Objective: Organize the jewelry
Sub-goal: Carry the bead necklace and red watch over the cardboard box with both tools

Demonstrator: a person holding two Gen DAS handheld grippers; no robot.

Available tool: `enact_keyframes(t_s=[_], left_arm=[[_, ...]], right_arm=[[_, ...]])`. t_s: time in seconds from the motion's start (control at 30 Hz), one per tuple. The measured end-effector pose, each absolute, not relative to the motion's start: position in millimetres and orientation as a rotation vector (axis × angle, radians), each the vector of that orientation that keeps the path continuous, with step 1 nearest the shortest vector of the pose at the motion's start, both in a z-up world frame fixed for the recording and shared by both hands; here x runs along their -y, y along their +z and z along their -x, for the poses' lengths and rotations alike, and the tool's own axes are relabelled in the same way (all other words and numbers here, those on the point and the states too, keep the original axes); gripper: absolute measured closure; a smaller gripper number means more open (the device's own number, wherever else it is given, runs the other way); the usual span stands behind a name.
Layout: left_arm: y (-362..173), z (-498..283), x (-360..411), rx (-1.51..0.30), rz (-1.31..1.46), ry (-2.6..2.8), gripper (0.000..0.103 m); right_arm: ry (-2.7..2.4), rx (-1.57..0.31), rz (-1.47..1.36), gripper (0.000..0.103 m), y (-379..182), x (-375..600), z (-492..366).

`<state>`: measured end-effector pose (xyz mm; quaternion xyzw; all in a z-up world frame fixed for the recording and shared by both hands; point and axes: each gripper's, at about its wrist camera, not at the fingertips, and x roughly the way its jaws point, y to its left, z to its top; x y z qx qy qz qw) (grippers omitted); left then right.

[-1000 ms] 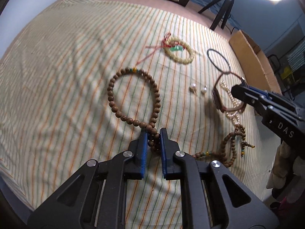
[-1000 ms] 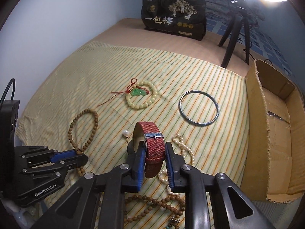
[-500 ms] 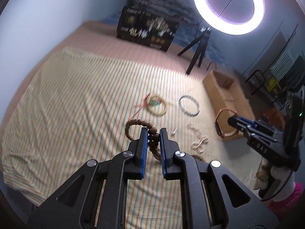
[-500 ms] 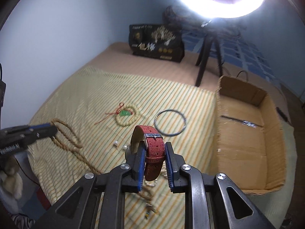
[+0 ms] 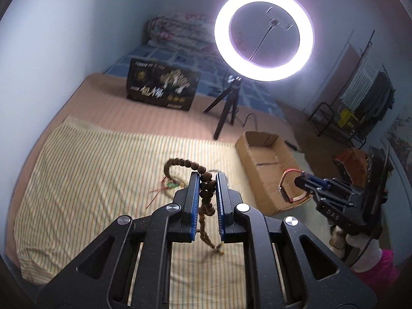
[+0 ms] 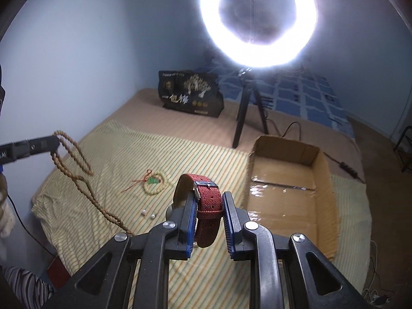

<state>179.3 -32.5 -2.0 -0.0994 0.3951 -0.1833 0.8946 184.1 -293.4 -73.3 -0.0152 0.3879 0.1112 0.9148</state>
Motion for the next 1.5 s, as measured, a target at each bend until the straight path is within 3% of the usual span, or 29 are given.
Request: enact_keyframes(t_s=[0.43,0.87,1.23,1.5], left_arm=[[59.0,-199.3,82.3,-0.74,0.169,-0.508,0.093],[87.9,-247.2,160.3,-0.685,0.114,-0.612,0.093],[54.4,-282.3,263.4,-0.739,0.054,-0.723,0.093],[13.0,-305.2,293.1,-0.804,0.025,-0.692,0.093]], right_arm=[[0.147,-0.77,-0.006,0.085,-52.1,350.3,-185.7],[0.081,-0.793,-0.042,0.085,-68.5,400.2,-199.2],[0.045,-0.841,-0.091,0.085,-105.6,438.1,-209.2],[0.042,-0.867,-0.103,0.085,-126.7,448.5,-213.6]])
